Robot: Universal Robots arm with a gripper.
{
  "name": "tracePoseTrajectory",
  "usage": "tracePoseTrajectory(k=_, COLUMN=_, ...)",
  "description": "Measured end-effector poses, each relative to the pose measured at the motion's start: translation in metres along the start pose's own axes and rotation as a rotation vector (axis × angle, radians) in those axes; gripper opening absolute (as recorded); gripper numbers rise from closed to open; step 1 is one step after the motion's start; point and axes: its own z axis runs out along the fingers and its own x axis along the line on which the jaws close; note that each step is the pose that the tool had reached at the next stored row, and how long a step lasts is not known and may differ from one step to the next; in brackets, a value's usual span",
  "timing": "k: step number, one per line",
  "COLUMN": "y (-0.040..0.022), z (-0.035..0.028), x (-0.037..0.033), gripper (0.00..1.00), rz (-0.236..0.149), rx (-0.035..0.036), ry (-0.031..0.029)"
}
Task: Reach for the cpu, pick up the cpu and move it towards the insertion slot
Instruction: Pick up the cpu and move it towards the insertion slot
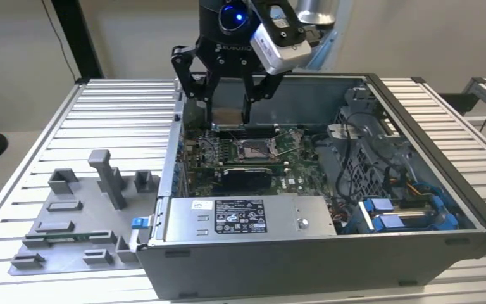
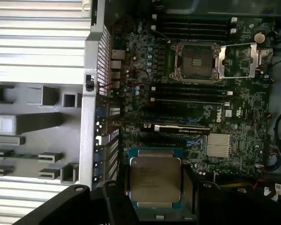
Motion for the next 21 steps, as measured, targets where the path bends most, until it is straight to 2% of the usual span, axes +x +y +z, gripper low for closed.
tracePoseTrajectory(k=8, y=-0.0006, z=-0.0011, x=-0.0236, gripper=0.0, rz=0.0, rx=-0.0001, ry=0.0016)
tracePoseTrajectory(k=21, y=-0.0014, z=-0.0026, x=-0.0563, gripper=0.0, rz=0.0, rx=-0.0001, ry=0.0026)
